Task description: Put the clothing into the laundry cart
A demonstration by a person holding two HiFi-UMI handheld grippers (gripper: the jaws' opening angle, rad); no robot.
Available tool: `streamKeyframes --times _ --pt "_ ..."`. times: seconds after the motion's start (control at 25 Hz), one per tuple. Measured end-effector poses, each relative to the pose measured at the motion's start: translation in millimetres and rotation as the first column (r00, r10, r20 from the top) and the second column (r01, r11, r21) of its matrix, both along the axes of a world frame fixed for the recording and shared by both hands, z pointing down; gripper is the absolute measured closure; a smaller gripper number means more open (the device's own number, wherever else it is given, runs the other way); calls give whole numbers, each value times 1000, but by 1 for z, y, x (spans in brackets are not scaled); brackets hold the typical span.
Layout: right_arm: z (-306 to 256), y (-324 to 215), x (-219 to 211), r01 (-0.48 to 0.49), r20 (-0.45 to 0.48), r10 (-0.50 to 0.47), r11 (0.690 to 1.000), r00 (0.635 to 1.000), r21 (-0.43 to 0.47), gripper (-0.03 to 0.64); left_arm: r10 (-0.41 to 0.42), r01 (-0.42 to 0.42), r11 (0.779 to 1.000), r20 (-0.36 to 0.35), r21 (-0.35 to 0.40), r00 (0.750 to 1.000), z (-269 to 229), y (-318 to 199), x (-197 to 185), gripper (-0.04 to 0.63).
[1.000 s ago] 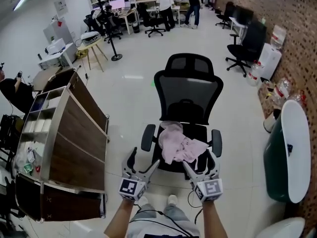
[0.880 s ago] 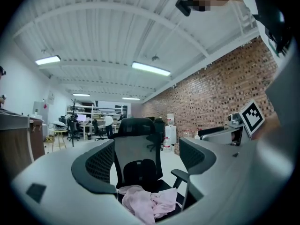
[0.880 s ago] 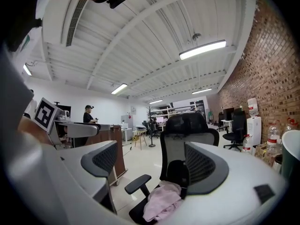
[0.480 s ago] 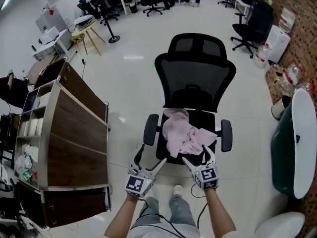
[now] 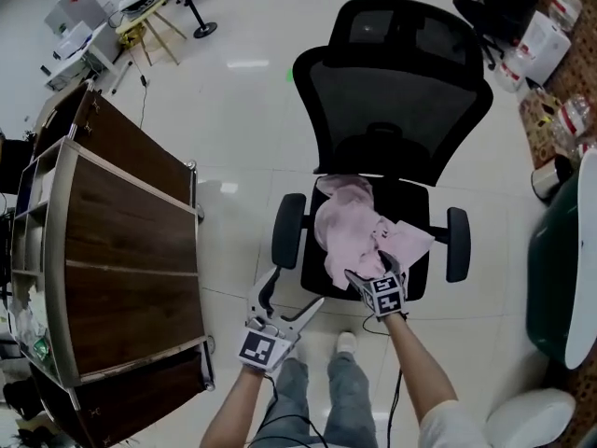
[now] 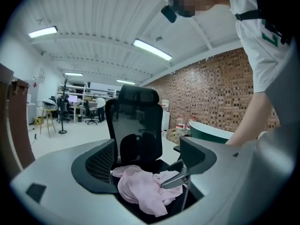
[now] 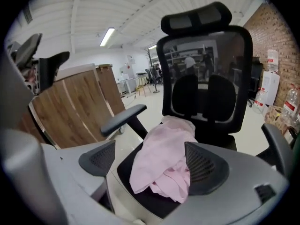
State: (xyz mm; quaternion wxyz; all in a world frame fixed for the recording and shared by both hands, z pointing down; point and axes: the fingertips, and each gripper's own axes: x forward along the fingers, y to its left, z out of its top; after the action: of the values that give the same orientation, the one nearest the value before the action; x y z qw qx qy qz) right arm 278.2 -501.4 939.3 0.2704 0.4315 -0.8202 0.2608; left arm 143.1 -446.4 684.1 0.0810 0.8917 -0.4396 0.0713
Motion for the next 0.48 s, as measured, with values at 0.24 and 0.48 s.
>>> streamKeyframes --times 0.24,0.48 --pt "119 -45 2 -77 -58 70 989 996 -126 3 10 -10 999 -10 -42 1000 60 -21 -21 175" --pt "200 -60 -3 -149 -88 134 969 987 -199 -9 -15 17 996 22 -91 1000 109 -33 -44 175"
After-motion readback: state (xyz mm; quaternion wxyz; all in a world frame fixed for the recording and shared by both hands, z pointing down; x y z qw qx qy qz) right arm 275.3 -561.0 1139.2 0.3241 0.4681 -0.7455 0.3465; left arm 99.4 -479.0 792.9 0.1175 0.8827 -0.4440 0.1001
